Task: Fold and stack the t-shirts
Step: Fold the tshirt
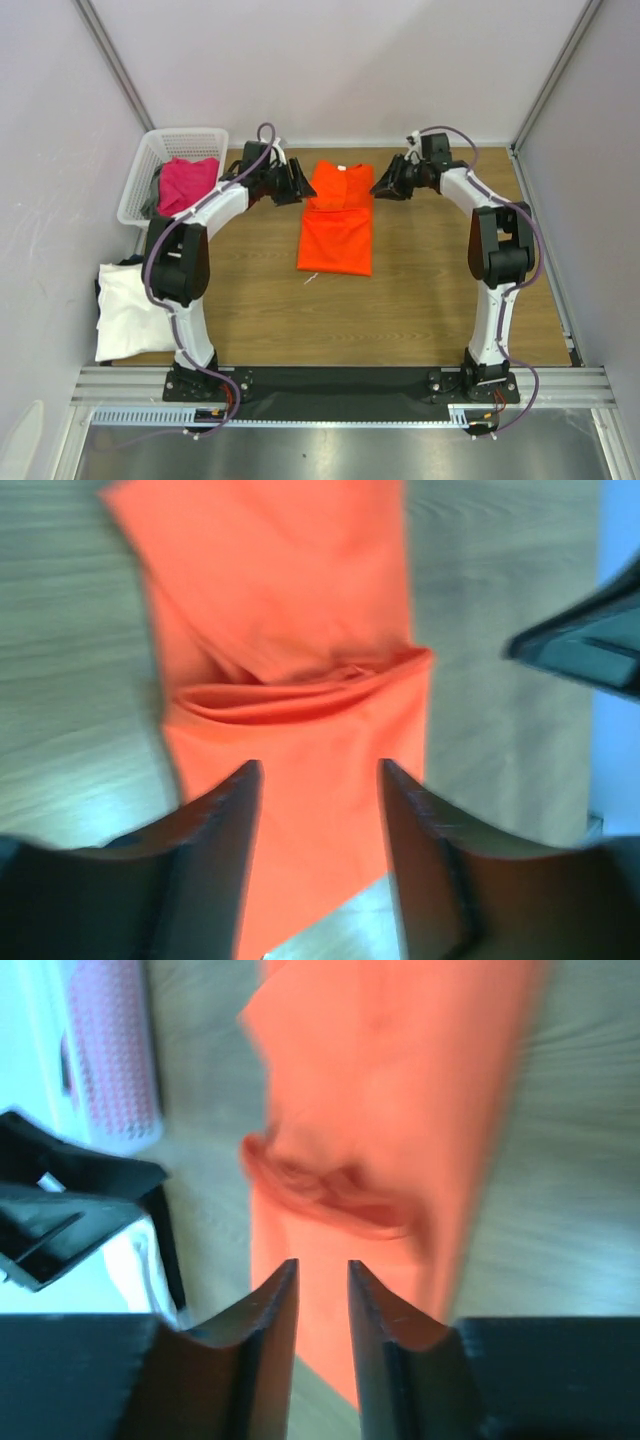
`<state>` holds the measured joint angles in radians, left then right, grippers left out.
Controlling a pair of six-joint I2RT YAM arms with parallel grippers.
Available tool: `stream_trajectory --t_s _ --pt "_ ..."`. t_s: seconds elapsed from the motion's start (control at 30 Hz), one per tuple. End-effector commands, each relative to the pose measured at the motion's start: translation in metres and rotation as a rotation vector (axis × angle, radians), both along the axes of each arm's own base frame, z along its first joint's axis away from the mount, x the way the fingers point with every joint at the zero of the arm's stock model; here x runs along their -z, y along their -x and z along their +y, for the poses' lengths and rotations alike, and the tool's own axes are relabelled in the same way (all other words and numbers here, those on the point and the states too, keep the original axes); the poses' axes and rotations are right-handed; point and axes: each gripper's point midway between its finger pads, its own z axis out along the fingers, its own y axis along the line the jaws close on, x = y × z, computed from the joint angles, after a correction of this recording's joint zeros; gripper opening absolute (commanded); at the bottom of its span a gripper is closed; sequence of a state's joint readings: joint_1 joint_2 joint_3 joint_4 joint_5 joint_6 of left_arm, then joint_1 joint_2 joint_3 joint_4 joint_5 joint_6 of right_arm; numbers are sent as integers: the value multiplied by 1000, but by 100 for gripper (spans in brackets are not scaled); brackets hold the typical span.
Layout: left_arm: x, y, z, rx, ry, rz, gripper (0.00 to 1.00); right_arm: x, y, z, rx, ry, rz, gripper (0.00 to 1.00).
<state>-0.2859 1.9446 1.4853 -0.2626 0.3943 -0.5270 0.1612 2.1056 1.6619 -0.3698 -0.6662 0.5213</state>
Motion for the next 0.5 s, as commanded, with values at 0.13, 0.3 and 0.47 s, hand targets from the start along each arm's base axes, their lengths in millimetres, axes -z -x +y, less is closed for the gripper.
stream_trajectory --t_s 0.13,0.3,0.47 --pt "-10 24 -46 147 179 -62 37 -7 25 75 -156 -56 -101 22" --pt "9 16 -58 144 246 -49 30 21 22 74 -155 -47 -65 18" --pt "42 5 -63 126 260 -3 28 46 13 59 -127 -20 -46 17"
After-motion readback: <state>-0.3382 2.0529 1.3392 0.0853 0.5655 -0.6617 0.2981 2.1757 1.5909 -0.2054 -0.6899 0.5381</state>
